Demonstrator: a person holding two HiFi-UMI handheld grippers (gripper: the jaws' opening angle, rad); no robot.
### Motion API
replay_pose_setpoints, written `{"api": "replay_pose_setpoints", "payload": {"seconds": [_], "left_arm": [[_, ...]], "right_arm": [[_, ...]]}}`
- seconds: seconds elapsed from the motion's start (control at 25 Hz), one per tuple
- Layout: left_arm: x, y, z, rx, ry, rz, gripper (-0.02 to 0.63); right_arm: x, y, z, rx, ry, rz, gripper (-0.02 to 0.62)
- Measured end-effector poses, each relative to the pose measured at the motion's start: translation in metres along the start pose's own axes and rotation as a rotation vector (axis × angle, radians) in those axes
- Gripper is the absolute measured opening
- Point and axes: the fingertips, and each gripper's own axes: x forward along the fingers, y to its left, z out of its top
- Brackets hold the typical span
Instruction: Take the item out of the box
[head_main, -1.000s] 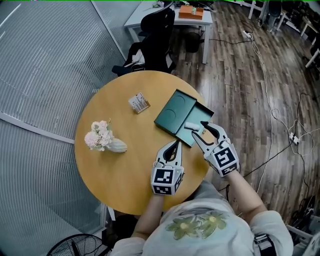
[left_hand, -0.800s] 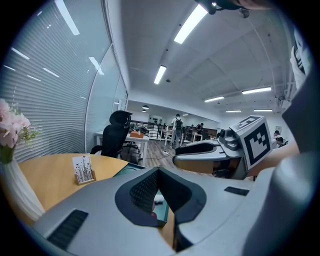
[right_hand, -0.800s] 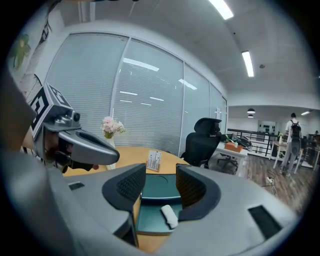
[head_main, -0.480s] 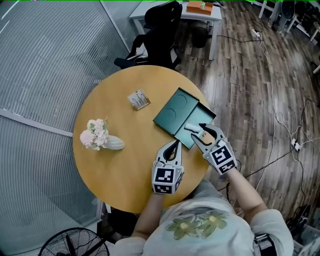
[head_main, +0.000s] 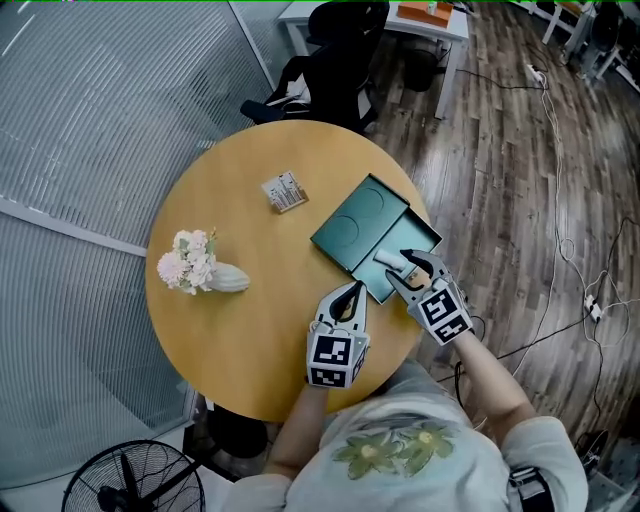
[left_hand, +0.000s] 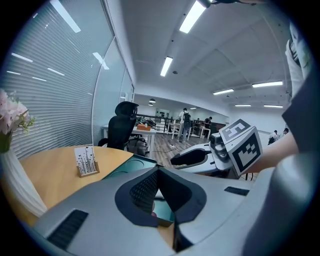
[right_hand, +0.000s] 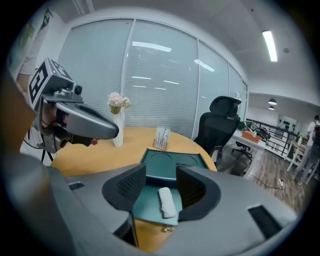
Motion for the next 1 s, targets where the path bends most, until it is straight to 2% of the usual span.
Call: {"api": "replay_pose_setpoints", "payload": {"seconds": [0.48, 0.8, 1.0], "left_arm": [[0.017, 0.011, -0.009, -0.028, 0.019, 0.041, 0.002], [0.023, 0.024, -0.012, -0.047, 0.024, 0.065, 0.002], [0.027, 0.028, -0.015, -0.049, 0.036, 0.073, 0.002]], "right_arm": [[0.041, -0.006, -0.041, -0.086, 0.136, 0.111, 0.196], [0.066, -0.011, -0.072, -0.161, 0.287, 0.155, 0.196], [0.077, -0.016, -0.092, -0.166, 0.376, 0.171, 0.196]]}}
